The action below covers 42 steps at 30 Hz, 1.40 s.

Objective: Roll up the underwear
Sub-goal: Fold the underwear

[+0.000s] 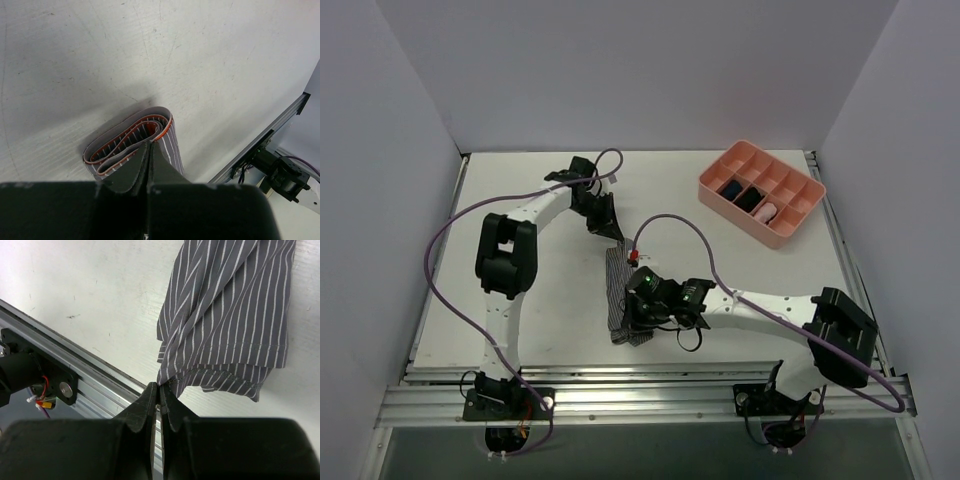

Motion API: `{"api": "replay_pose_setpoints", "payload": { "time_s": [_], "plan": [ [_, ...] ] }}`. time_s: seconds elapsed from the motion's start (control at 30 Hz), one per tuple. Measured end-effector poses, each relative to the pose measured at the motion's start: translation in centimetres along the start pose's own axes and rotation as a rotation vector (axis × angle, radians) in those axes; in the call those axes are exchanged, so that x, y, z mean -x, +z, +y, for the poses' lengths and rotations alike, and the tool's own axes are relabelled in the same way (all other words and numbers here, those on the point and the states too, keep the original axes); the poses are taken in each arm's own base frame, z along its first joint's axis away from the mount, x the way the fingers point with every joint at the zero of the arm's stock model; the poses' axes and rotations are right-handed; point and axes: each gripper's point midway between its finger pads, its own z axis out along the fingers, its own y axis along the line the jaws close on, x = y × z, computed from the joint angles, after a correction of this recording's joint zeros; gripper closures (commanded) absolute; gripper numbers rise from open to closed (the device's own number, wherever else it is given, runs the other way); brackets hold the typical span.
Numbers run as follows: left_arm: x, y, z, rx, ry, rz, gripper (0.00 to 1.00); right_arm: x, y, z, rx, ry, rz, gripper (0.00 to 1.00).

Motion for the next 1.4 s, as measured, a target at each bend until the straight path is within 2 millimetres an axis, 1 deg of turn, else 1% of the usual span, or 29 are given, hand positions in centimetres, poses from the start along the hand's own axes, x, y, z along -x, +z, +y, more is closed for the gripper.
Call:
{"api": "replay_pose_setpoints", "payload": {
  "time_s": [0.13, 0.3, 0.37, 0.47, 0.5, 0.57, 0.67, 0.8, 0.87, 0.93, 1.0, 1.07, 1.13, 1.23, 1.3, 1.4],
  "plan": [
    [-0.1, 0.1, 0.1, -0.011, -0.006, 0.002, 0.98, -0.3, 0.9, 0.1, -0.002, 0.012, 0.006, 1.00],
    [-0.9, 0.6, 0.9, -0.007, -0.032, 0.022, 0.96, -1.7, 3.4, -0.8, -0.050, 0.013, 0.055, 1.00],
    [-0.9, 0.5, 1.2, -0.005, -0.039, 0.022, 0.90, -2.5, 4.4, -1.0, -0.070, 0.010, 0.079, 0.97],
    [-0.7, 0.2, 1.9, 0.001, -0.058, 0.018, 0.79, -3.1, 5.2, -0.7, -0.076, 0.002, 0.097, 0.89],
    [-0.6, 0.1, 2.2, 0.003, -0.066, 0.013, 0.76, -3.1, 5.3, -0.5, -0.075, 0.000, 0.099, 0.84],
    [-0.3, -0.2, 2.8, 0.008, -0.084, 0.005, 0.71, -3.1, 5.2, -0.1, -0.067, -0.004, 0.097, 0.82],
    [0.2, -0.7, 3.7, 0.025, -0.101, -0.012, 0.67, -2.8, 5.1, 0.6, -0.055, -0.008, 0.091, 0.81],
    [0.2, -0.9, 4.9, 0.084, -0.100, -0.017, 0.66, -2.3, 4.0, 1.1, -0.047, -0.008, 0.085, 0.80],
    [0.0, -1.1, 5.2, 0.109, -0.096, -0.014, 0.66, -1.6, 3.0, 1.9, -0.031, -0.006, 0.068, 0.81],
    [-0.1, -1.3, 5.4, 0.125, -0.090, -0.014, 0.66, -0.3, 1.8, 2.7, -0.012, 0.003, 0.036, 0.82],
    [-0.2, -1.4, 5.4, 0.142, -0.082, -0.016, 0.66, 0.9, 0.8, 3.1, -0.004, 0.016, -0.001, 0.82],
    [-0.2, -1.5, 5.6, 0.154, -0.079, -0.019, 0.66, 2.1, 0.1, 2.7, -0.014, 0.039, -0.032, 0.83],
    [-0.2, -1.5, 5.7, 0.164, -0.079, -0.022, 0.65, 3.1, -0.2, 1.4, -0.053, 0.071, -0.049, 0.85],
    [-0.5, -1.3, 6.2, 0.175, -0.086, -0.018, 0.65, 3.7, -0.2, -0.7, -0.115, 0.110, -0.048, 0.87],
    [-0.9, -1.1, 6.4, 0.180, -0.100, -0.009, 0.65, 3.5, -0.2, -1.5, -0.138, 0.118, -0.040, 0.88],
    [-1.4, -0.7, 6.7, 0.178, -0.122, -0.001, 0.66, 2.5, -0.2, -2.1, -0.161, 0.112, -0.016, 0.87]
  ]
}}
